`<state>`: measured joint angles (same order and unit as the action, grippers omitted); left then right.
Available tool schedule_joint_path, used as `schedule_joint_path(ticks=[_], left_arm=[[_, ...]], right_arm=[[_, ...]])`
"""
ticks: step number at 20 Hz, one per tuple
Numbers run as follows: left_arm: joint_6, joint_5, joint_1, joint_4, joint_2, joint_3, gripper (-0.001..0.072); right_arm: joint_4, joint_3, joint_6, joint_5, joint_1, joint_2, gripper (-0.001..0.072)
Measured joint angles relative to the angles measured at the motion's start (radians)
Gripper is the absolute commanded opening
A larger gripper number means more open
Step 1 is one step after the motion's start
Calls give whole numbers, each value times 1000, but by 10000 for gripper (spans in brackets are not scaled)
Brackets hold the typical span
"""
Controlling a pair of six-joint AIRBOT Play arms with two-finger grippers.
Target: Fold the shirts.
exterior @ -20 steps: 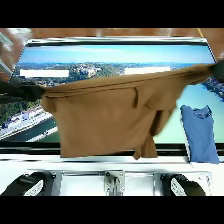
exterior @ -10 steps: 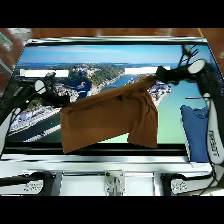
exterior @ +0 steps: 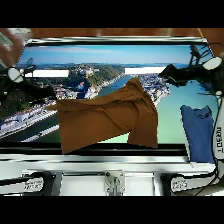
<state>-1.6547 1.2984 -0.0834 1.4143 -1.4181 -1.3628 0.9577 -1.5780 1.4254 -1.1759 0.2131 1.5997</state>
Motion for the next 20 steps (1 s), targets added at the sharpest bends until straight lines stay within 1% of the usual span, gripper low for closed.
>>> schedule_joint_path(ticks=[2, 4, 7, 10, 14, 18, 20], left_arm=[[30, 87, -69, -37, 35, 20, 673], [59, 150, -127, -60, 85, 94, 673], [81, 166, -175, -98, 186, 304, 673], [99, 95, -198, -155, 286, 566, 673], [132, -15, -206, -237, 335, 811, 673], [186, -100, -208, -336, 345, 938, 672], [205, -116, -209, -381, 338, 968, 671]], right_arm=[[68, -6, -17, -128, 64, -26, 631], [129, -2, -39, -243, 113, -40, 631], [183, 48, -74, -344, 162, -49, 631], [188, 134, -95, -349, 177, -50, 631], [126, 227, -118, -305, 186, -10, 631], [59, 257, -130, -276, 187, 45, 631], [34, 262, -133, -264, 187, 63, 631]])
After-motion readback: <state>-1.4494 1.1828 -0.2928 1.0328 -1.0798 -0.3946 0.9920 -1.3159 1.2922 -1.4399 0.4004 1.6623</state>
